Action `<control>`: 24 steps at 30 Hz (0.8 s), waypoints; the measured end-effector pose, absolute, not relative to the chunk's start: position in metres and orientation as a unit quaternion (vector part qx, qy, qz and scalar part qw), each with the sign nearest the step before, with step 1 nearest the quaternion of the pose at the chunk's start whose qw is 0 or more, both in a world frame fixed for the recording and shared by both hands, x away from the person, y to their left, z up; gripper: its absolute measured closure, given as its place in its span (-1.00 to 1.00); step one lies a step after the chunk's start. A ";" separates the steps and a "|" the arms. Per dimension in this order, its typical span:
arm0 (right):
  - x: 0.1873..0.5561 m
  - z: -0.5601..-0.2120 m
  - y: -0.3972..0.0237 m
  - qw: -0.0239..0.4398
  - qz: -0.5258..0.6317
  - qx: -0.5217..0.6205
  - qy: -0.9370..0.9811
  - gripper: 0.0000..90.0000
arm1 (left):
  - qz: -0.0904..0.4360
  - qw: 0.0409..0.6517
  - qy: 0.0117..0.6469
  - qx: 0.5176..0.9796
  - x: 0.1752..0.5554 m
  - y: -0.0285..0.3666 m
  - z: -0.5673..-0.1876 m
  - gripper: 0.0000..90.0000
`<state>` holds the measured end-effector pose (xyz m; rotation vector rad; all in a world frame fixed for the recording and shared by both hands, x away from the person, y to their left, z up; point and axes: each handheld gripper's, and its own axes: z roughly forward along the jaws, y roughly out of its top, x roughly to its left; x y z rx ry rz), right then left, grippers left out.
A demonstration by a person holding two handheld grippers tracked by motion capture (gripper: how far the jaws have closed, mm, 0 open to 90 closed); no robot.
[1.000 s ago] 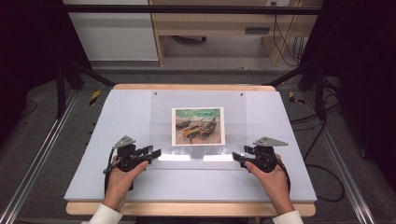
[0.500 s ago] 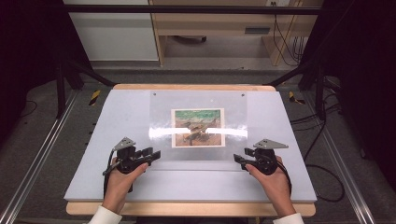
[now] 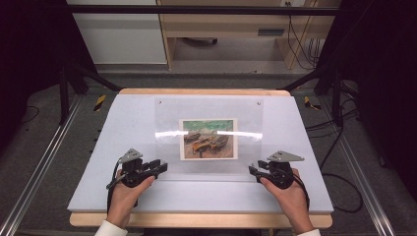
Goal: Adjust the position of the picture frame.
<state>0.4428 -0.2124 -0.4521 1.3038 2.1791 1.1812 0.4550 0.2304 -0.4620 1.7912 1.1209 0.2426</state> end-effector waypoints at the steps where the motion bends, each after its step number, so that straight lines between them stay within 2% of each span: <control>1: 0.443 -0.452 -0.213 0.171 0.415 0.456 0.768 0.22 | 0.101 0.485 0.461 0.736 0.455 0.230 -0.462 0.30; 24: 0.437 -0.454 -0.213 0.174 0.405 0.459 0.771 0.32 | 0.102 0.482 0.455 0.742 0.450 0.231 -0.465 0.34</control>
